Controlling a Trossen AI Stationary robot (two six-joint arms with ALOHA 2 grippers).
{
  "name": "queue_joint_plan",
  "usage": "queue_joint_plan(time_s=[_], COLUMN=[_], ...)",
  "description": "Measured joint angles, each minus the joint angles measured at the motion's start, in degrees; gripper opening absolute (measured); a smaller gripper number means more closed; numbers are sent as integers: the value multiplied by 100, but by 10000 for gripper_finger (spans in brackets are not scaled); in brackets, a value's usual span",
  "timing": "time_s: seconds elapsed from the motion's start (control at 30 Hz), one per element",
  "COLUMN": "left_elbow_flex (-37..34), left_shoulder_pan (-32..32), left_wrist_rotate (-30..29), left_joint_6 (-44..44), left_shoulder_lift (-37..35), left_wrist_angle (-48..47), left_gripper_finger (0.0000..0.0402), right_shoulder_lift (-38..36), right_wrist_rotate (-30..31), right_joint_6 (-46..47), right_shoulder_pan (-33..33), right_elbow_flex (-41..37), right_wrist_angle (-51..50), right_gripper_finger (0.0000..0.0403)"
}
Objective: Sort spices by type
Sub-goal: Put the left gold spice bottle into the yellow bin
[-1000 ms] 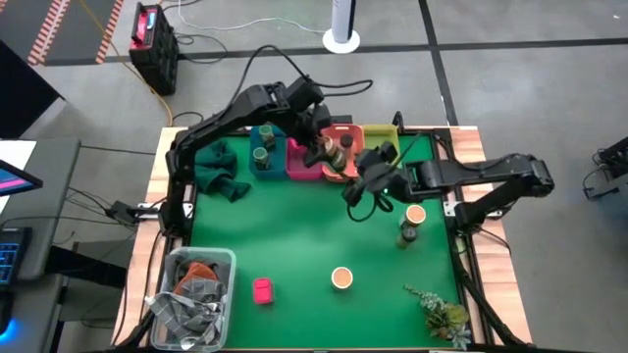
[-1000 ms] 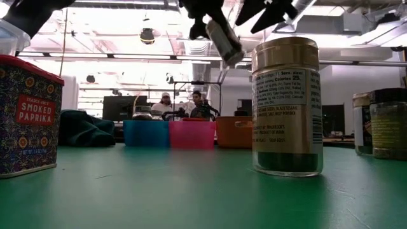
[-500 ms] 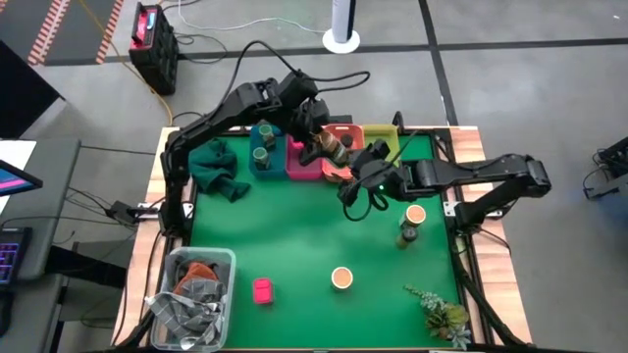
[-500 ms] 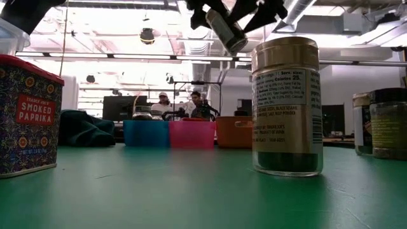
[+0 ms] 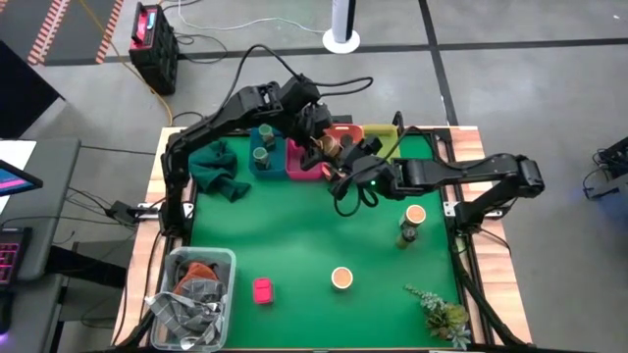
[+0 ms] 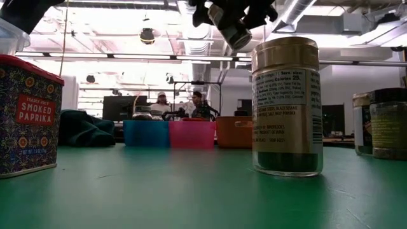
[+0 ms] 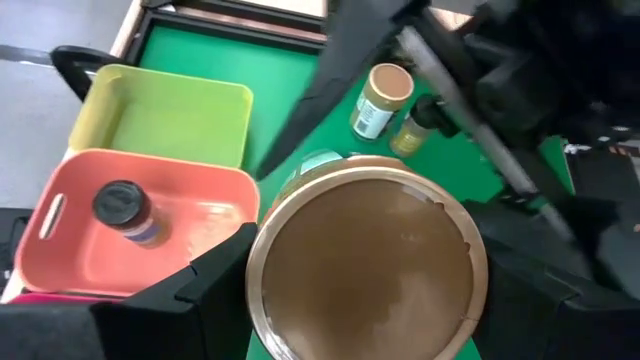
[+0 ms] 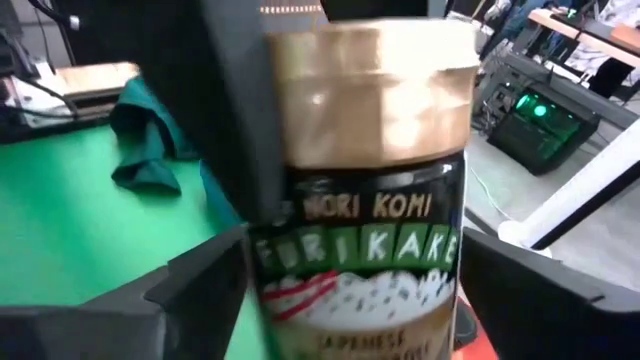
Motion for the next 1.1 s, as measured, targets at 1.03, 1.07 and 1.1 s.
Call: queue_joint_plan(time_s=[1.03,1.07,1.1], left_elbow_flex=[4,4,4], left_shoulder_pan=[426,458,477], left_wrist_rotate=[-675,-689,-698], left_joint_6=[-313,-286,-255], left_shoulder_lift=[-537,-572,-588], left_wrist_angle=[491,466,430], left_gripper_finger=[346,346,346], right_shoulder_lift=[-315,-390,-470], right_wrist_rotate=[217,283,371], right_joint_6=[1936,2049,2152], right_shoulder_pan=[278,312,350], right_elbow_flex=[-2,-2,-2], right_wrist_angle=[-1396,-1431,-1526], right_gripper_finger=[304,304,304])
